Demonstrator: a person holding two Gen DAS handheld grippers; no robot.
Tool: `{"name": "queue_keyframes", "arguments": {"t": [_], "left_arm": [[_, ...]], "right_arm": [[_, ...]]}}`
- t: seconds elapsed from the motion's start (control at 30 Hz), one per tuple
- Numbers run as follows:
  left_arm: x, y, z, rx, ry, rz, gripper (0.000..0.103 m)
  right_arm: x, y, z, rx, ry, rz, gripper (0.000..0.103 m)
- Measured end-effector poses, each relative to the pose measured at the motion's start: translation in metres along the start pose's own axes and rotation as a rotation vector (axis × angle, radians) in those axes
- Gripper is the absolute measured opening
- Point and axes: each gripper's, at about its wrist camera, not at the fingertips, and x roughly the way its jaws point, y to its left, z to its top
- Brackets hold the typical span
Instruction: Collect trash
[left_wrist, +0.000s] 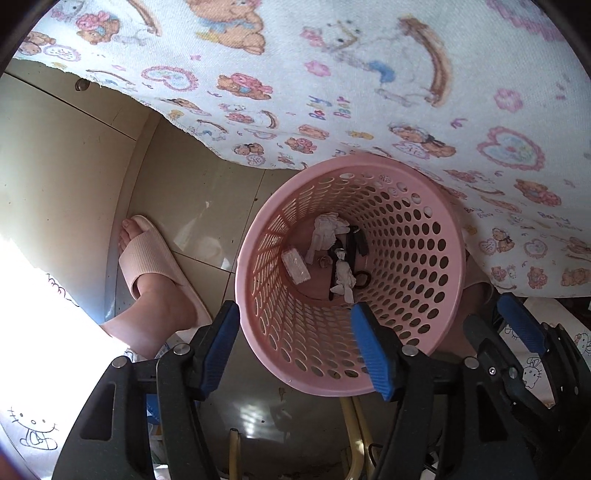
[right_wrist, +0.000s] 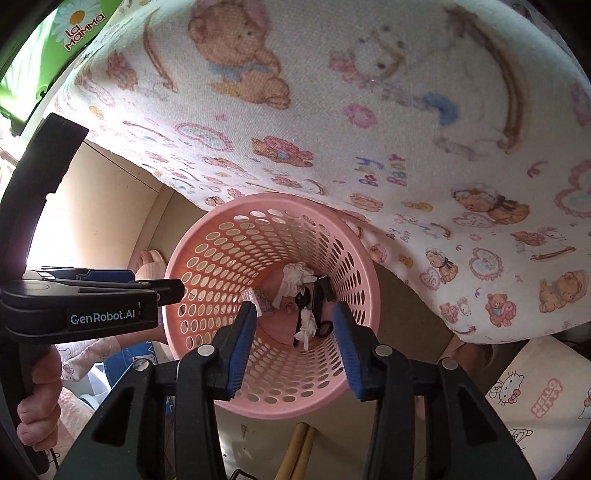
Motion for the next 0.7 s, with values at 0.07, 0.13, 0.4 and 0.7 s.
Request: {"name": "queue_keyframes", "arguments": {"t": [0.07,0.13,0.4,0.7], "left_arm": [[-0.007,-0.001,0.000,-0.002,-0.011,-0.018,0.061],[-0.016,-0.002,-0.001,0.002,-0.033,-0.018,0.061],[-0.063,-0.004,-0.008,0.029,-0.141,-0.067,0.061],[-0.116,0.004,-0.019,0.038,-0.309,-0.050,0.061]], "right_arm": [[-0.006,0.002,0.001,-0.012,-0.017,-0.011,0.046],[-0.014,0.005,0.002,-0.026,-0.039,-0.012,0.046],[-0.061,0.015,0.006,-0.053,-0.178,-0.022,0.046],[-0.109,0.014,0.008,-0.063,-0.313,-0.053,0.046]]}}
